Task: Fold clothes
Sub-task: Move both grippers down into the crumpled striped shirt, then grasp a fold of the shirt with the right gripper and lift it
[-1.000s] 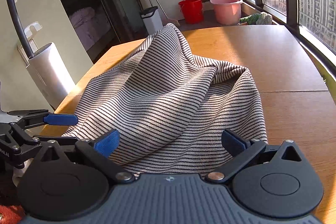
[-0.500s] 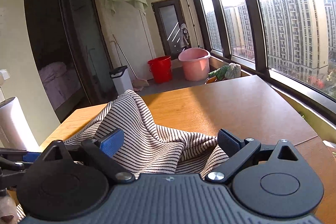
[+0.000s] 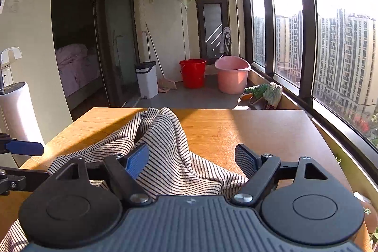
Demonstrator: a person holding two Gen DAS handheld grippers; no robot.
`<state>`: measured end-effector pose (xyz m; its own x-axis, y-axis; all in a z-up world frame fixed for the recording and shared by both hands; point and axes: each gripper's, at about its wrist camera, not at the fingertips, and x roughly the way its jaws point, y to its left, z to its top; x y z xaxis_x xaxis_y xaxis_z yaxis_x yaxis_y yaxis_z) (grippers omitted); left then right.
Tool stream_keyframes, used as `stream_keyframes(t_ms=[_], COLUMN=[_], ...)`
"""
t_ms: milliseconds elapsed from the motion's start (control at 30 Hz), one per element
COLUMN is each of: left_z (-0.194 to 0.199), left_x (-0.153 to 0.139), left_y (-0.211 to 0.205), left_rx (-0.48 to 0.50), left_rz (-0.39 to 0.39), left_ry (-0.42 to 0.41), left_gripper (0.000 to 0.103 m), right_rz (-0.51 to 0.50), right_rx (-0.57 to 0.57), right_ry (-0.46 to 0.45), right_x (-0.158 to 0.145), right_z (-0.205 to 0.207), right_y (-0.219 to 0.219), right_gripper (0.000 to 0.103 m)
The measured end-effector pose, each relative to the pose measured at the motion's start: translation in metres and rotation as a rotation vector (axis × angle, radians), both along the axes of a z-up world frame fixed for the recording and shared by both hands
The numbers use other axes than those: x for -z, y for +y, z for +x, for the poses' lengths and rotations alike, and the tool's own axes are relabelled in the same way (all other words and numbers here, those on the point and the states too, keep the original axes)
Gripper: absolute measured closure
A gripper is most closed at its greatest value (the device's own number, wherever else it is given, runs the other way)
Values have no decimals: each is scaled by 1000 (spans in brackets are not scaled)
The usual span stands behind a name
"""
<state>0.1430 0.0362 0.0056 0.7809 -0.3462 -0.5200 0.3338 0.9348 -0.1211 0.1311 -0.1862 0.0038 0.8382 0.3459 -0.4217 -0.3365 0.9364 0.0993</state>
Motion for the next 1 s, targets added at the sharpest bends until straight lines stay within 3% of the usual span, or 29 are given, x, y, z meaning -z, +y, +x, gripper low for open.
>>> stream_keyframes(t_ms=[67,267,400,533,667,833,1000], left_z=[13,61,65,74,64,63,63], left_x=[3,22,32,45,51,47,36], left_y=[-13,-33,-15,7,21,21,36], left_rx=[10,-18,-73,-157,-189,-210,-322], left_rz=[57,188,176,180,101,138,112], left_ry=[8,56,58,147,136,127,112], left_gripper=[0,0,0,0,0,0,0], right_rz=[6,-74,-113,-70,-109,-146,-245], right_rx=[-24,-8,-13,14,18,26,64], right_ry=[26,86,196,208,203,160,57], right_x=[-11,0,26,33,39,31,27], right_z=[14,58,73,73,68,60,46], right_y=[13,39,46,40,39,44,31], right_gripper=[42,42,42,42,42,57,55])
